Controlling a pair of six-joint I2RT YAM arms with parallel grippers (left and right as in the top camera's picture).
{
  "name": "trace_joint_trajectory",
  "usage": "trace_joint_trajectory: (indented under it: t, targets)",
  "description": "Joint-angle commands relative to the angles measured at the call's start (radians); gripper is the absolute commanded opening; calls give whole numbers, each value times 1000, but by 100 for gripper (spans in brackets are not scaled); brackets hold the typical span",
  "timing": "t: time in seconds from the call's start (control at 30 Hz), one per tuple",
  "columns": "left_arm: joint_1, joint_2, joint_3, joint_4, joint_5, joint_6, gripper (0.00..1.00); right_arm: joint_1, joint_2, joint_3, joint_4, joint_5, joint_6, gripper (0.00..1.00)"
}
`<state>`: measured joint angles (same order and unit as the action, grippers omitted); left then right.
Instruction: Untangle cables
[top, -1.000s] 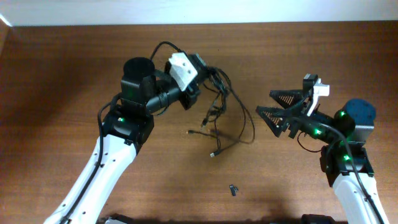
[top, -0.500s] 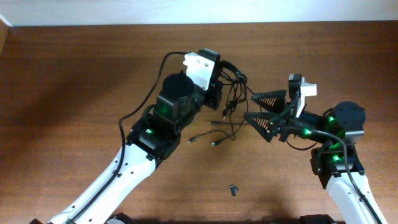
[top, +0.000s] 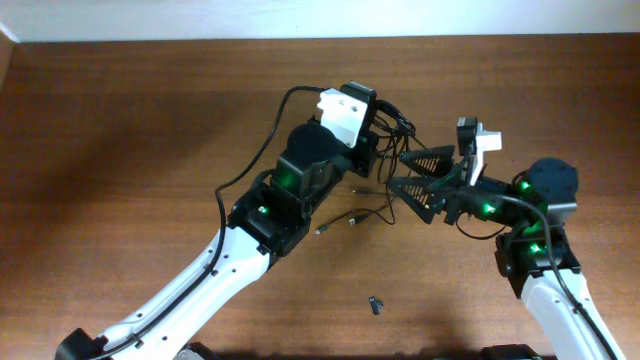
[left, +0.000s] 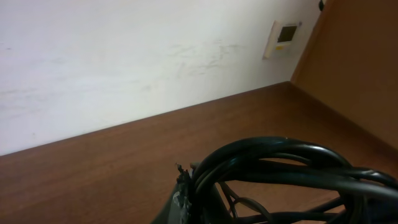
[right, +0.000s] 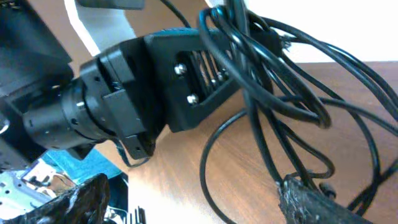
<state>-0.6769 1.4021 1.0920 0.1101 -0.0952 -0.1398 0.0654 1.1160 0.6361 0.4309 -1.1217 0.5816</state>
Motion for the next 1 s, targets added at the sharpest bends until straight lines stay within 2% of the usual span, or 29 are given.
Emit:
trace_joint_trajectory:
  t: [0.0, 0.1, 0.23, 0.4, 0.6, 0.8, 0.9, 0.97]
  targets:
    - [-6, 2, 6, 9, -149, -12, 0, 6, 7, 4, 5, 12, 3, 86]
    - [-6, 2, 6, 9, -282, -13, 0, 6, 7, 4, 5, 12, 3, 85]
    - [-6, 3, 6, 8, -285, -13, 0, 6, 7, 4, 14, -6, 3, 85]
    - [-11, 6, 6, 10, -76, -13, 0, 6, 7, 4, 31, -23, 3, 85]
    - [-72, 6, 6, 10, -58, -13, 0, 6, 7, 4, 30, -9, 3, 85]
    - [-120, 6, 6, 10, -58, -13, 0, 6, 10, 4, 30, 9, 3, 76]
    - [-128, 6, 6, 10, -58, -13, 0, 6, 10, 4, 29, 21, 3, 63]
    - [-128, 6, 6, 10, -45, -13, 0, 6, 10, 4, 12, 48, 3, 61]
